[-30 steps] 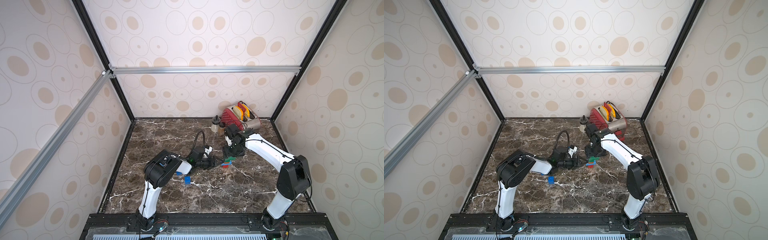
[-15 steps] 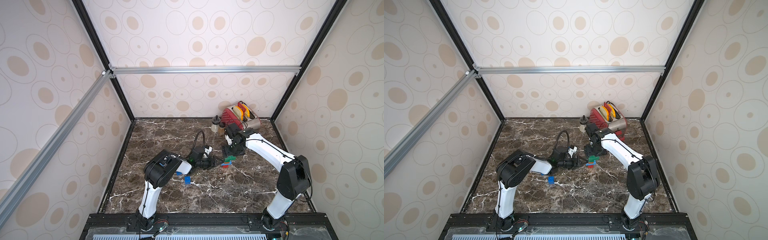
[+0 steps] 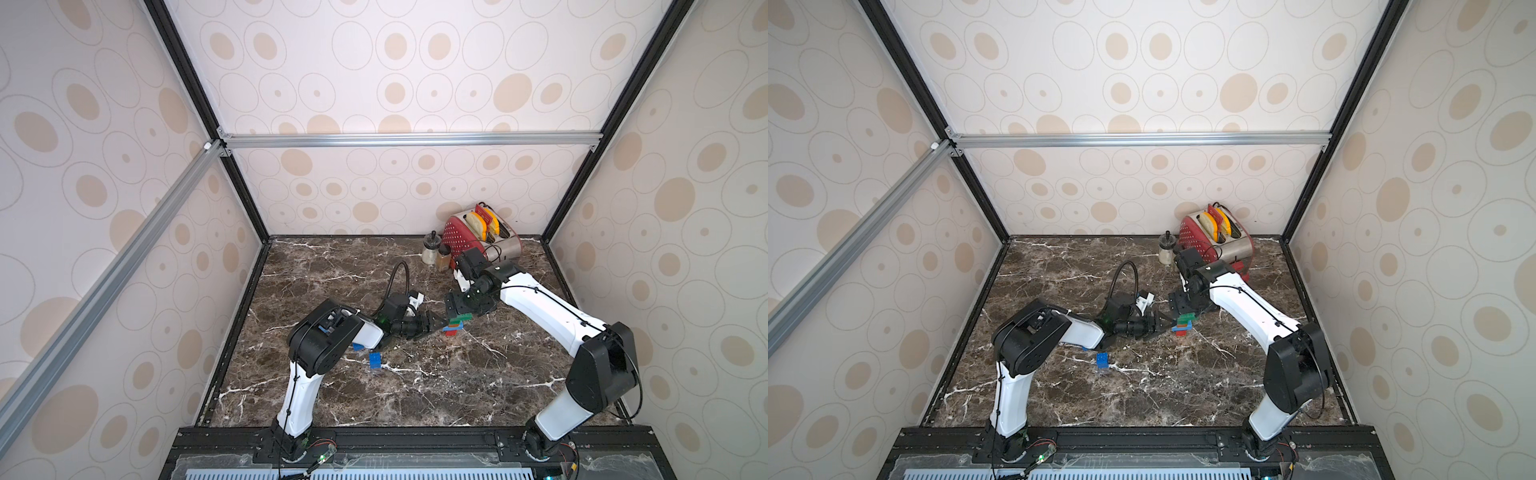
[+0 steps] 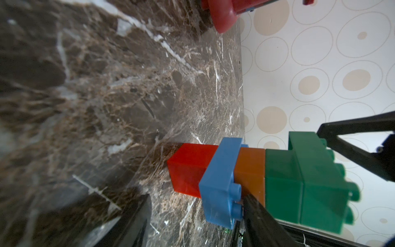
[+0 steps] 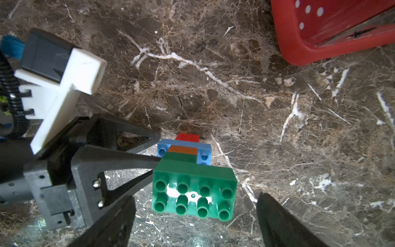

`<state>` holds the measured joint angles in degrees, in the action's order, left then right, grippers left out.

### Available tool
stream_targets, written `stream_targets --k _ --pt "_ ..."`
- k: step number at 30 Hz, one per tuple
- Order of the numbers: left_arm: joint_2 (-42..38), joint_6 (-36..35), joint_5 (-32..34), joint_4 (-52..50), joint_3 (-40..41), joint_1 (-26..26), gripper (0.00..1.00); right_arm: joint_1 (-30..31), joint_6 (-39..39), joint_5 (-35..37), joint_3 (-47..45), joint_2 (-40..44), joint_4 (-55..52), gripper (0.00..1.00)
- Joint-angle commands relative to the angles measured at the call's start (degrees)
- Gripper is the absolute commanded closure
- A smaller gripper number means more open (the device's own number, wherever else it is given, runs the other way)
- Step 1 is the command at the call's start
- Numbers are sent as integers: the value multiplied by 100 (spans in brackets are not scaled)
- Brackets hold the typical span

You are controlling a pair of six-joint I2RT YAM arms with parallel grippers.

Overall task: Assemble the letter f with lego
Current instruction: Assemble the lego brick with the lego brick.

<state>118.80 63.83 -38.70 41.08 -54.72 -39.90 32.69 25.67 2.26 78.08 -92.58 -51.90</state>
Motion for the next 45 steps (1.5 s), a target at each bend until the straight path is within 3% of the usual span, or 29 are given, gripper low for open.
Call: stream_targets --k 1,45 --pt "-195 -3 3 -20 31 21 30 -30 8 48 -247 273 89 8" --pt "-86 206 -15 150 75 33 30 252 544 108 -854 387 672 20"
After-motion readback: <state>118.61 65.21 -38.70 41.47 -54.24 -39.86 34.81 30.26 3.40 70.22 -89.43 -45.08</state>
